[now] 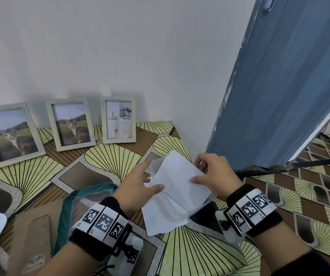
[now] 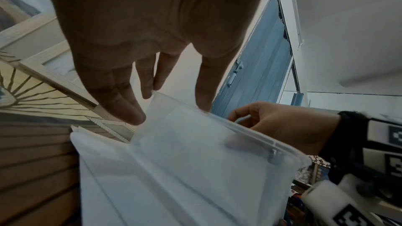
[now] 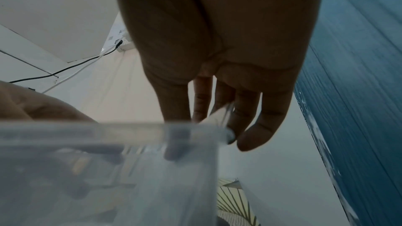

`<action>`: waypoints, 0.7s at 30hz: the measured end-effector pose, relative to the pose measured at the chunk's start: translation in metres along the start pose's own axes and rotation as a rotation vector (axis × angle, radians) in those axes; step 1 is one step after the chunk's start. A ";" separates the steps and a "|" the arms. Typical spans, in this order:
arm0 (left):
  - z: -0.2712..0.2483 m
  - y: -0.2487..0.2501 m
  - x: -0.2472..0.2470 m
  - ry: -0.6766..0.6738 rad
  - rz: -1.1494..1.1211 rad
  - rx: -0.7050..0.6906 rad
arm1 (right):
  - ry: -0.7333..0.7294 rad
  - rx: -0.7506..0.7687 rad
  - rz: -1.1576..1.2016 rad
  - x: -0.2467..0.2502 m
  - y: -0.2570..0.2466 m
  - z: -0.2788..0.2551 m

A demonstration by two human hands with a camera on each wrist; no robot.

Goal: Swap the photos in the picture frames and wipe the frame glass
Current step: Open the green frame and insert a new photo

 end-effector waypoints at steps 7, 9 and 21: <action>-0.001 0.003 -0.001 -0.004 0.005 -0.010 | 0.040 0.035 -0.023 0.004 -0.005 0.001; -0.003 0.005 0.000 -0.004 0.016 -0.009 | 0.062 0.042 -0.033 0.001 -0.007 -0.001; -0.007 0.008 0.005 -0.012 0.036 0.016 | 0.374 0.152 0.115 0.008 -0.030 -0.016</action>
Point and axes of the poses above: each hand's wrist, its own z-axis towards the middle knuckle, its own x-axis out of the back of the hand, y = z × x, the point moved 1 cm from there along z, towards the middle knuckle, and after that the axes turned 5 degrees about x, right-handed, at the moved point
